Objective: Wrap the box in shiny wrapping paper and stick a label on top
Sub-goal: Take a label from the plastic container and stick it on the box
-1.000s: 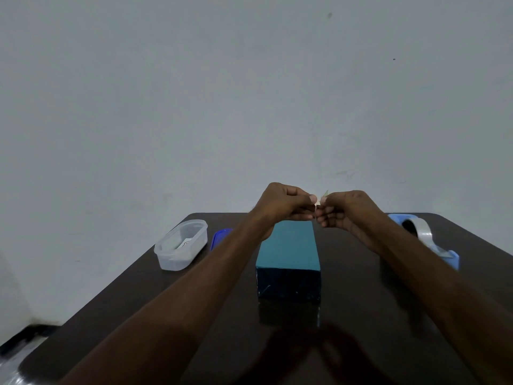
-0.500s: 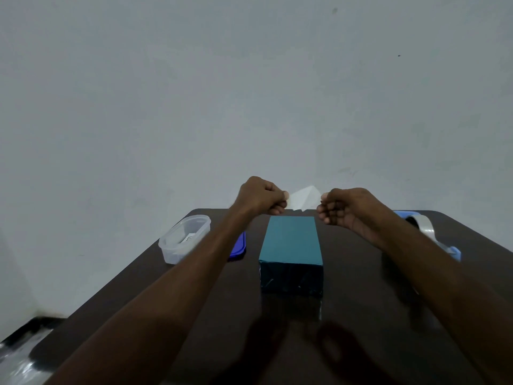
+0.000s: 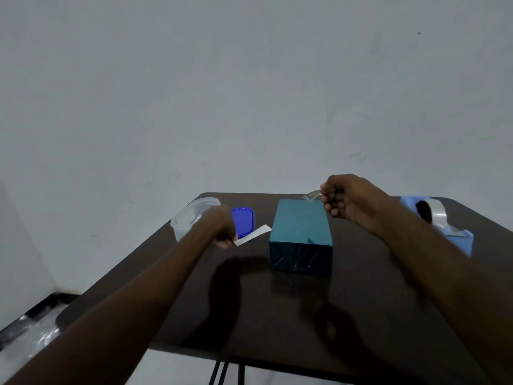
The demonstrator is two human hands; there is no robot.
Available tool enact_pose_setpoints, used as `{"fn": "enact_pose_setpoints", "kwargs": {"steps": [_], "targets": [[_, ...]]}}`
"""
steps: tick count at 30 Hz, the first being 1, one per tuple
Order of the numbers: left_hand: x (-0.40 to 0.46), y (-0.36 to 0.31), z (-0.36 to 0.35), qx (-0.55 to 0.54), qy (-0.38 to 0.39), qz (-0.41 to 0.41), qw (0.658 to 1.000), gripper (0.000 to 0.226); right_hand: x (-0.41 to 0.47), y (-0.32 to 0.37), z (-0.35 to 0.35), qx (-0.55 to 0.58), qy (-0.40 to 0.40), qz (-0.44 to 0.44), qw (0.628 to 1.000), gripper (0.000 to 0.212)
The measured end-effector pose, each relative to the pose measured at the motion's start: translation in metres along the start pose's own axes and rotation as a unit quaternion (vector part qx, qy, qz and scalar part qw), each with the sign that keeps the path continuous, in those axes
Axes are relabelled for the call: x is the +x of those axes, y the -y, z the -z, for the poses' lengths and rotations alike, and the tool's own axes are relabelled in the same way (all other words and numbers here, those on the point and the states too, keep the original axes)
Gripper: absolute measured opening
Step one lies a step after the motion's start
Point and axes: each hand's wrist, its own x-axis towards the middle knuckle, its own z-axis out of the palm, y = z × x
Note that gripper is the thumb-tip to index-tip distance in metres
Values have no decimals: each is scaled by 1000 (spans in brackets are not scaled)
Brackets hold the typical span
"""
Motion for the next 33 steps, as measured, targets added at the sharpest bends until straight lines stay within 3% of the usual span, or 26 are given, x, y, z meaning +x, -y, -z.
{"fn": "enact_pose_setpoints", "kwargs": {"steps": [6, 8, 10, 13, 14, 16, 18, 20, 23, 26, 30, 33], "targets": [[-23, -7, -3, 162, 21, -4, 987, 12, 0, 3, -14, -25, -21, -34, 999, 23], [-26, -10, 3, 189, -89, -69, 975, 9, 0, 4, -17, -32, -23, -38, 998, 23], [-28, -19, 15, 80, -170, -161, 969, 12, 2, 6, -18, -32, -26, -41, 998, 23], [-50, -44, 29, -203, -84, -342, 914, 16, 4, 9, -22, -22, -28, -48, 998, 22], [-56, -53, 28, -219, -85, -377, 896, 20, 5, 9, -23, -18, -31, -49, 998, 21], [-57, -68, 19, -175, -167, -410, 879, 19, 7, 11, -25, -14, -37, -44, 998, 21], [-50, -78, 8, -166, -234, -407, 867, 15, 7, 10, -25, -15, -39, -34, 999, 19], [-43, -80, 3, -206, -243, -394, 862, 13, 8, 9, -24, -24, -48, -14, 998, 19], [-37, -78, 5, -303, -226, -340, 861, 10, 11, 3, -13, -82, -143, 74, 984, 34], [-34, -75, 9, -414, -144, -286, 852, 11, 18, -7, 6, -211, -233, 161, 935, 40], [-29, -77, 12, -473, -63, -248, 843, 16, 27, -11, 16, -184, -150, 92, 967, 23], [-21, -82, 14, -487, -40, -224, 843, 19, 36, -9, 17, -163, -147, 83, 972, 16]]}}
